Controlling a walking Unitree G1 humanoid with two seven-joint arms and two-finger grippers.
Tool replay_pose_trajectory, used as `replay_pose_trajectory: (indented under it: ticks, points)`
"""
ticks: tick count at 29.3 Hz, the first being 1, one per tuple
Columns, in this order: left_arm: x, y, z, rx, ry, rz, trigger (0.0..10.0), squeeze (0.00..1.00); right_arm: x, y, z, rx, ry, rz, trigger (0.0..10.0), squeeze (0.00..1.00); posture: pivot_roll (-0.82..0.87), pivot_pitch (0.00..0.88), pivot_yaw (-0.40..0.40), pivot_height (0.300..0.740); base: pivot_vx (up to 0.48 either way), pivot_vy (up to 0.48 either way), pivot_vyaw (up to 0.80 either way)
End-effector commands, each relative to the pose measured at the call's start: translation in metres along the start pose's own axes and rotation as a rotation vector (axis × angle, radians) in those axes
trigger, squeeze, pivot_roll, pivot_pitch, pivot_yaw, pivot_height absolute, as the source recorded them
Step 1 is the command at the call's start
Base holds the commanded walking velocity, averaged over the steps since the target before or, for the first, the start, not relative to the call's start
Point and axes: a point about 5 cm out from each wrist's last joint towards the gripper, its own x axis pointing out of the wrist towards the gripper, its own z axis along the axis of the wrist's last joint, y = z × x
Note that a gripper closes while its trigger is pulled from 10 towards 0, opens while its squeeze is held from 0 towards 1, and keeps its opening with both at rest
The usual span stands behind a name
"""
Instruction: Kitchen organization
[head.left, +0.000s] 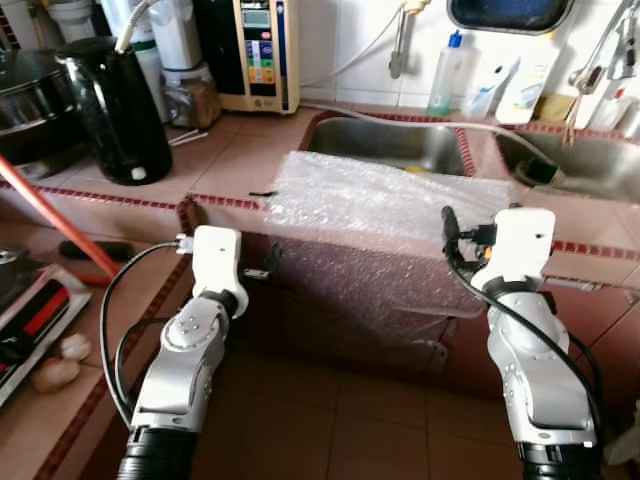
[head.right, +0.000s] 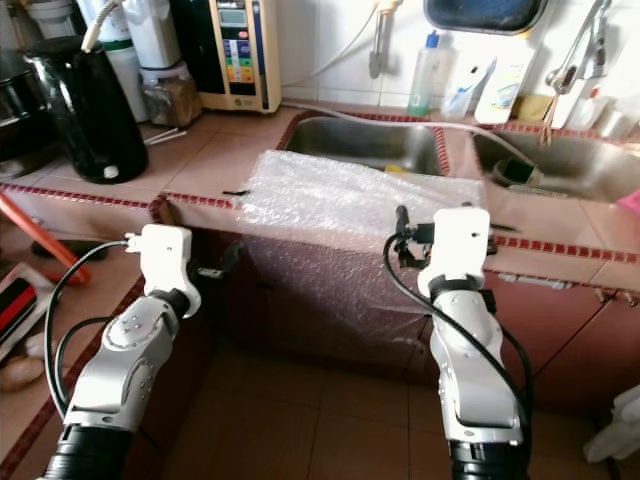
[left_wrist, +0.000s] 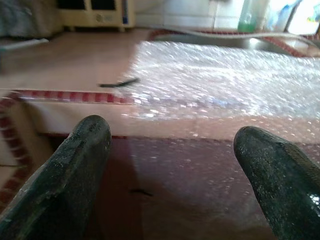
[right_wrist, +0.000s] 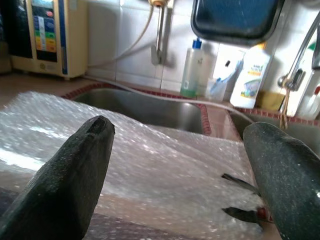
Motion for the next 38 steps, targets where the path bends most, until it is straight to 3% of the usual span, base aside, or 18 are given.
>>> replay_pose_trajectory:
  ticks: [1,14,29,38]
  points:
    - [0.002,-0.005,0.002,-0.004,-0.005,-0.025,10.0,0.0,0.001,-0.001,0.0,-0.004,-0.001,-0.002,10.0,0.0,-0.05,0.0,0.022,0.74,0.0,-0.364,0.0]
    - [0.001,-0.006,-0.001,-0.007,0.006,-0.031,10.0,0.0,0.0,-0.001,-0.003,0.003,0.017,-0.004,10.0,0.0,-0.05,0.0,0.02,0.74,0.0,-0.365,0.0]
    - [0.001,-0.008,-0.002,-0.013,0.015,-0.046,10.0,0.0,-0.007,0.005,-0.017,0.012,0.067,0.016,10.0,0.0,-0.05,0.0,0.023,0.74,0.0,-0.347,-0.8]
    - [0.001,-0.007,-0.004,-0.016,0.024,-0.045,10.0,0.0,-0.008,0.006,-0.018,0.015,0.068,0.024,10.0,0.0,-0.06,0.0,0.024,0.74,0.0,-0.339,0.0]
